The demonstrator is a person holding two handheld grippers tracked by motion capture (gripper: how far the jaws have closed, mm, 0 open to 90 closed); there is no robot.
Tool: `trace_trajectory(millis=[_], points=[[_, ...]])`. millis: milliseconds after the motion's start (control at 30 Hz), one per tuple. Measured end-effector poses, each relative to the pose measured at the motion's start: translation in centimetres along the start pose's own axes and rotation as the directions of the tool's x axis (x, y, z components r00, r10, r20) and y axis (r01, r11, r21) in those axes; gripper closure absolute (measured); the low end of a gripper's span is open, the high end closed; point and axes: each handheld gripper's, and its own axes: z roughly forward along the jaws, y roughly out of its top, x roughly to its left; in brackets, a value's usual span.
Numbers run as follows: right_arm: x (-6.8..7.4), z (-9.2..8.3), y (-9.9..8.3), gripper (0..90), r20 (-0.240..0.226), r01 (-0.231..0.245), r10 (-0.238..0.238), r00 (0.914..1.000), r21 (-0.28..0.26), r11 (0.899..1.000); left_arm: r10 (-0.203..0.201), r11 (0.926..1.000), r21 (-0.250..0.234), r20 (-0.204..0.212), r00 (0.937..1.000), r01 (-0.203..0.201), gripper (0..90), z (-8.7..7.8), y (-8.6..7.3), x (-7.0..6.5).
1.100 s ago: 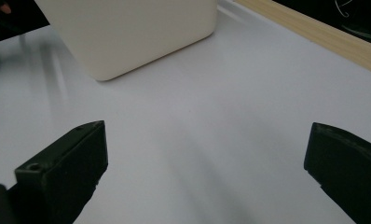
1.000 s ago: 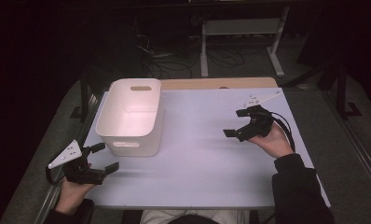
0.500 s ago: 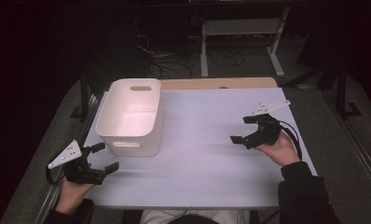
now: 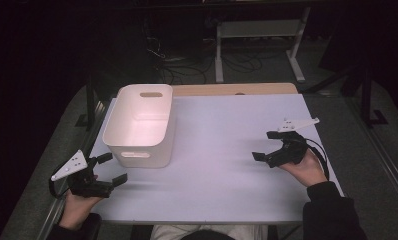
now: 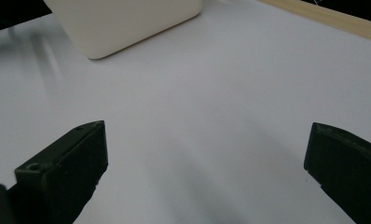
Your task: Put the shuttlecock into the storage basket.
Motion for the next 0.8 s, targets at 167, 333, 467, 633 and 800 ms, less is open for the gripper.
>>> trace_trajectory(millis=[167,333,467,633,800], points=[[-0.1,-0.8,-1.0,0.0,0.014,-0.019,0.019,0.9997,-0.021,1.0,0.0,1.0,-0.001,-0.002,1.0,0.0,0.1,0.0,0.0,0.0],[-0.3,-1.3,-2.2,0.0,0.033,-0.034,0.035,0.9989,-0.016,0.999,-0.001,1.0,-0.003,-0.004,1.0,0.001,0.1,0.0,0.0,0.0],[-0.3,-1.9,-3.2,0.0,0.047,-0.045,0.046,0.9978,-0.028,0.999,-0.002,1.0,-0.001,-0.005,1.0,0.002,0.1,0.0,0.0,0.0],[-0.1,-2.4,-4.3,0.0,0.058,-0.053,0.056,0.9968,-0.04,0.998,-0.002,1.0,0.0,-0.007,1.0,0.002,0.1,0.0,0.0,0.0],[0.5,-2.4,-5.1,0.0,0.068,-0.047,0.05,0.9964,-0.041,0.998,-0.003,1.0,0.0,-0.008,1.0,0.003,0.1,0.0,0.0,0.0]])
